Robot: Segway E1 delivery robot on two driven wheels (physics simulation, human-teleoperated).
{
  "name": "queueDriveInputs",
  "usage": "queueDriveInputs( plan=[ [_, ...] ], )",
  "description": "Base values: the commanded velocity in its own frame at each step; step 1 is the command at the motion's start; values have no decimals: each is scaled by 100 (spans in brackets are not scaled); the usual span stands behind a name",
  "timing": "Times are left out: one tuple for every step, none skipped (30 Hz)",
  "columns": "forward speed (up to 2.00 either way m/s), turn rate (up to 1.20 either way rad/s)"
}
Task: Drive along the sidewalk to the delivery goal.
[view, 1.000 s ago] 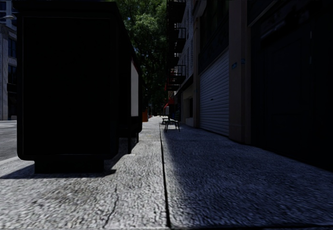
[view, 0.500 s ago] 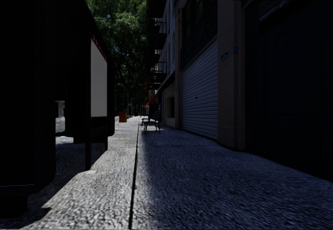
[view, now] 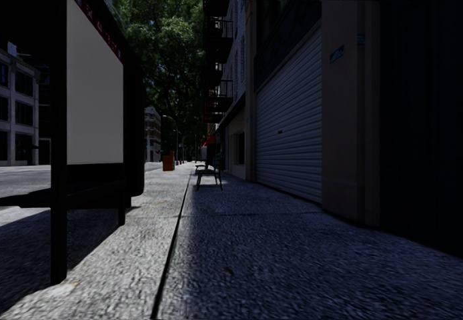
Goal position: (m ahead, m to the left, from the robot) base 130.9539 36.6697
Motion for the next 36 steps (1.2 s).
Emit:
queueDriveInputs(
  plan=[
    [200,36],
    [200,41],
    [200,42],
    [200,43],
    [200,43],
    [200,43],
    [200,43],
    [200,43],
    [200,43],
    [200,43],
    [200,43],
    [200,43],
    [200,43],
    [200,43],
    [200,43],
    [200,43],
    [200,43],
    [200,32],
    [200,0],
    [200,0],
    [200,0],
    [200,0],
    [200,0],
    [200,0],
    [200,0],
    [200,0],
    [200,0],
    [200,0],
    [200,0],
    [200,0],
    [200,0],
    [200,0],
    [200,0],
    [200,0],
    [200,0],
    [200,0]
  ],
)
